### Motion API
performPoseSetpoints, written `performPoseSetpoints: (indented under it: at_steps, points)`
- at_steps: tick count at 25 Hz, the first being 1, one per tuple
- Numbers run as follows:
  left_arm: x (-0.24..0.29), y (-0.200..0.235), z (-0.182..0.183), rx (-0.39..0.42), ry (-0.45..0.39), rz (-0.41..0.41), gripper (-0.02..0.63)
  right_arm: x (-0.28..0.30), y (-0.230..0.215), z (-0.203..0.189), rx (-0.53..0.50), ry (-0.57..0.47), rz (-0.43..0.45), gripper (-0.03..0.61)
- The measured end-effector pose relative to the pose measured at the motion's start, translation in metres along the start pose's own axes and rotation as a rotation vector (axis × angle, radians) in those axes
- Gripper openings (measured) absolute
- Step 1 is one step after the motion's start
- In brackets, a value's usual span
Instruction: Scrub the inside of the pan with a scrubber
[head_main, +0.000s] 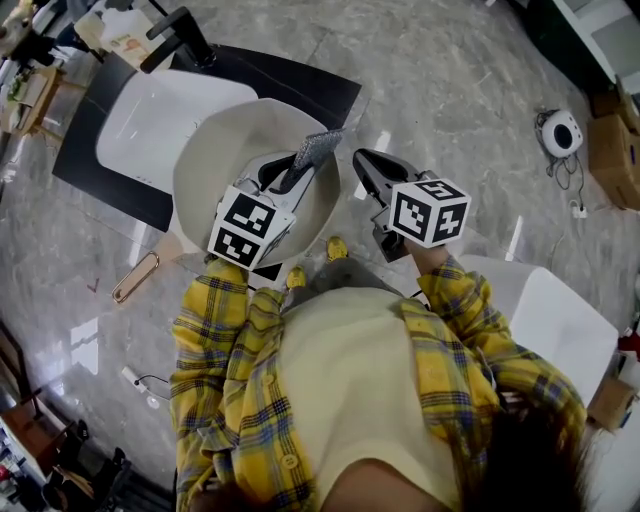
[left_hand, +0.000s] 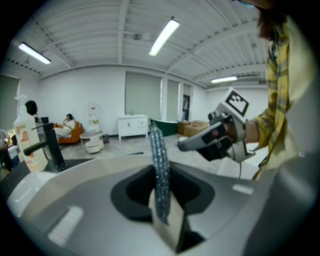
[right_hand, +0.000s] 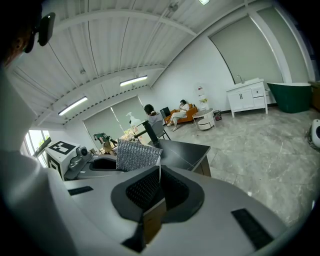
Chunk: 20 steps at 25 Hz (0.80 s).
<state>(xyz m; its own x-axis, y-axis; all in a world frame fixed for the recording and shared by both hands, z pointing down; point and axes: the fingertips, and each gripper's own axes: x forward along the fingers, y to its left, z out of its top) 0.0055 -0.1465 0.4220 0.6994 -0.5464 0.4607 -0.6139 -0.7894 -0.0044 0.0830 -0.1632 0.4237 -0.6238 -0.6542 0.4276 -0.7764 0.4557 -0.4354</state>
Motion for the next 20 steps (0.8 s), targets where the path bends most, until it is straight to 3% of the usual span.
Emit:
performPoseSetpoints:
  at_steps: [7,13,20]
  points:
    - [-0.009,-0.019,-0.003,0.047,0.035,-0.079,0.091,-0.009,0.002,0.001,0.011,-0.035,-0.025,0.017]
    - [-0.019,-0.036,-0.008,0.041,0.03,-0.165,0.092,-0.02,-0.002,0.007,0.031,-0.086,-0.056,0.017]
    - [-0.034,-0.057,-0.012,0.142,0.111,-0.267,0.092,-0.029,-0.001,0.011,0.032,-0.11,-0.071,0.017]
